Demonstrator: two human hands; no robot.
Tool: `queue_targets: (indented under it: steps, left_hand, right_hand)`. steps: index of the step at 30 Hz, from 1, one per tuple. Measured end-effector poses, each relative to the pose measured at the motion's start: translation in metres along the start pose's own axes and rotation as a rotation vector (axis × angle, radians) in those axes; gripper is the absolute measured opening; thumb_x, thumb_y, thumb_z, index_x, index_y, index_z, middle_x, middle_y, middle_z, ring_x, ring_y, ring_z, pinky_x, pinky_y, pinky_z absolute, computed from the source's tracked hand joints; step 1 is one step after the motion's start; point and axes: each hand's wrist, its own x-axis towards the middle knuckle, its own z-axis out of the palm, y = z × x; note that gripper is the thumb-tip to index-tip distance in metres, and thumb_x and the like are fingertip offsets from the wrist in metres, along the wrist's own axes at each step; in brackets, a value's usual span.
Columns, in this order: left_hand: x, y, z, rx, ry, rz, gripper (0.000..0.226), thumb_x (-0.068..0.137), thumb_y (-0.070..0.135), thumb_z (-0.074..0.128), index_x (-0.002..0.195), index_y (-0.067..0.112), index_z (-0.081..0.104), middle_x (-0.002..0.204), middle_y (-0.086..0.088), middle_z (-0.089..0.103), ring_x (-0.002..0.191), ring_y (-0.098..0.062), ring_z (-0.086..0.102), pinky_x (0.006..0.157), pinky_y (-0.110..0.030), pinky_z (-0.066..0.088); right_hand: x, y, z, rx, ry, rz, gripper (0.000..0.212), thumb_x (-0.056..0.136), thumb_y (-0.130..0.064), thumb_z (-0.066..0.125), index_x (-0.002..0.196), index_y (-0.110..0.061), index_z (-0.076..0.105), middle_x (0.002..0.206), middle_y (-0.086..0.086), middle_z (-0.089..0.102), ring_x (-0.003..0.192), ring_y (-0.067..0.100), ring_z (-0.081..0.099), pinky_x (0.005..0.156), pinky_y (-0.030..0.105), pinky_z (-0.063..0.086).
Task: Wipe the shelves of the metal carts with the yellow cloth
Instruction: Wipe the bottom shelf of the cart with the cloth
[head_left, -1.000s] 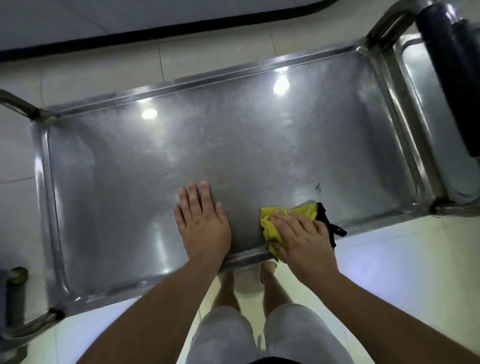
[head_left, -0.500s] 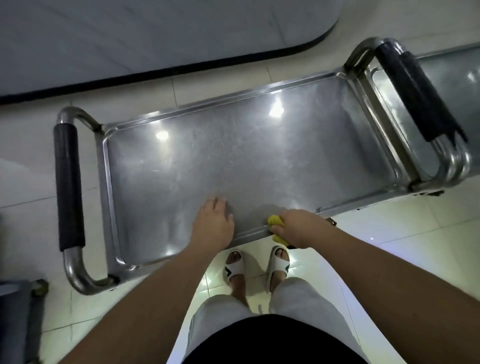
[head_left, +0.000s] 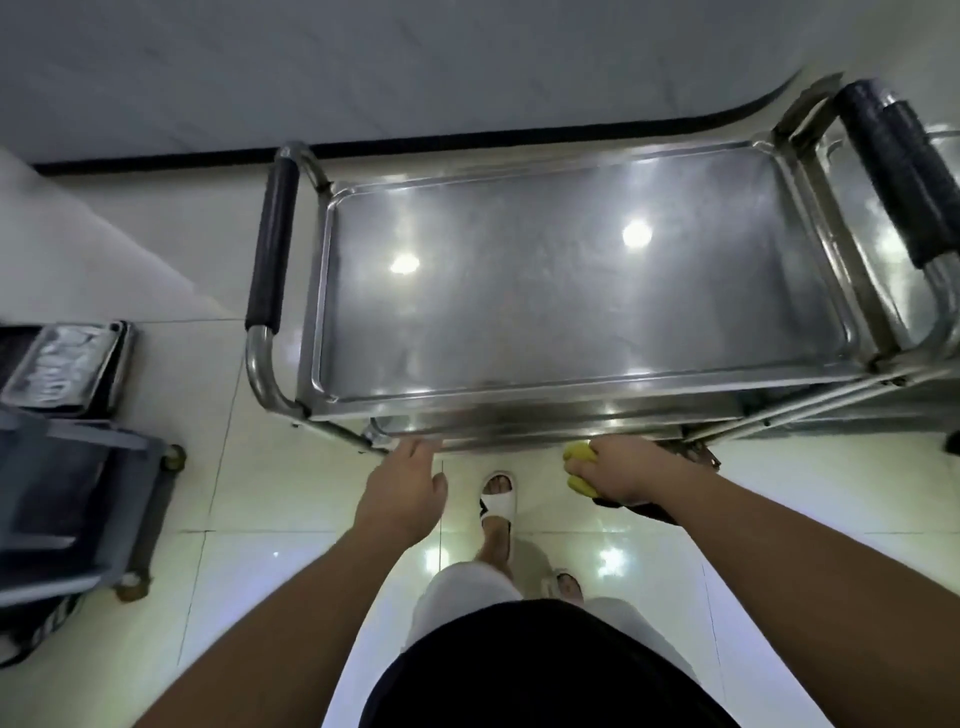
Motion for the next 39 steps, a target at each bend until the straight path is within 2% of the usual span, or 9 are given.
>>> queue_targets:
  steps: [4,10,14,17,24,31,34,36,39]
  left_hand:
    - [-0.061,-0.009,0.034,0.009,-0.062,-0.105,0.053,0.101,0.030,0.051,0.154,0.023,0.042,0.152,-0.003,0.044,0.130,-0.027,0.052,0.105,-0.042,0.046]
    - [-0.112,-0.025,0.065,-0.074,-0.162,-0.141,0.051,0.103,0.032,0.050,0.153,0.025,0.042,0.155,0.003,0.040,0.134,-0.022,0.050,0.107,-0.040,0.045]
    - [-0.117,-0.056,0.074,-0.069,-0.167,-0.170,0.050,0.102,0.029,0.050,0.151,0.025,0.043,0.152,0.003,0.043,0.128,-0.022,0.053,0.104,-0.040,0.046]
    - [-0.106,-0.085,0.081,-0.185,-0.159,-0.214,0.049,0.101,0.028,0.052,0.149,0.026,0.046,0.149,0.001,0.045,0.125,-0.021,0.055,0.104,-0.041,0.048]
    - [-0.070,-0.170,0.108,-0.200,-0.182,-0.242,0.049,0.102,0.028,0.055,0.149,0.021,0.046,0.151,-0.004,0.046,0.131,-0.024,0.053,0.107,-0.040,0.046]
    - [-0.003,-0.223,0.150,-0.316,-0.064,-0.361,0.047,0.101,0.028,0.057,0.147,0.021,0.050,0.144,-0.005,0.050,0.111,-0.014,0.059,0.096,-0.029,0.044]
    - [0.044,-0.232,0.170,-0.408,0.049,-0.375,0.047,0.099,0.027,0.060,0.145,0.019,0.052,0.141,-0.004,0.053,0.119,-0.017,0.060,0.096,-0.031,0.046]
    - [0.078,-0.236,0.181,-0.438,0.133,-0.365,0.051,0.099,0.027,0.062,0.147,0.017,0.049,0.144,-0.003,0.053,0.122,-0.018,0.059,0.094,-0.029,0.043]
    - [0.123,-0.241,0.192,-0.521,0.287,-0.367,0.061,0.097,0.030,0.066,0.151,0.016,0.042,0.146,-0.002,0.053,0.127,-0.019,0.057,0.095,-0.028,0.041]
  right_hand:
    - [-0.013,0.008,0.057,0.061,-0.027,0.011,0.060,0.104,-0.059,0.041,0.132,-0.009,0.059,0.133,0.014,0.062,0.119,0.030,0.057,0.095,0.037,0.043]
    - [-0.032,0.017,0.130,0.159,-0.068,0.097,0.047,0.105,-0.049,0.043,0.121,-0.010,0.063,0.114,0.013,0.066,0.107,0.031,0.063,0.090,0.039,0.051]
    - [-0.030,0.009,0.150,0.200,-0.052,0.121,0.042,0.105,-0.050,0.043,0.099,-0.012,0.060,0.095,0.006,0.061,0.090,0.022,0.057,0.076,0.034,0.041]
    - [-0.011,-0.007,0.161,0.231,-0.039,0.144,0.043,0.105,-0.052,0.044,0.097,-0.013,0.059,0.085,0.001,0.058,0.080,0.017,0.054,0.069,0.033,0.039]
    - [0.059,-0.061,0.203,0.243,0.072,0.227,0.043,0.102,-0.052,0.044,0.098,-0.012,0.060,0.098,0.007,0.064,0.092,0.026,0.061,0.079,0.037,0.049]
    - [0.153,-0.093,0.219,0.185,0.107,0.102,0.045,0.104,-0.051,0.041,0.099,-0.011,0.059,0.094,0.008,0.063,0.093,0.030,0.062,0.082,0.038,0.052]
    - [0.199,-0.093,0.218,0.111,0.124,0.032,0.043,0.107,-0.047,0.037,0.104,-0.008,0.055,0.097,0.008,0.058,0.099,0.029,0.060,0.084,0.034,0.048]
    - [0.232,-0.095,0.212,0.060,0.167,0.011,0.042,0.106,-0.047,0.038,0.100,-0.008,0.053,0.100,0.008,0.064,0.088,0.024,0.059,0.077,0.032,0.046]
    - [0.281,-0.108,0.203,0.185,0.324,-0.053,0.046,0.098,-0.055,0.039,0.091,-0.016,0.062,0.092,0.008,0.069,0.083,0.029,0.065,0.074,0.039,0.051]
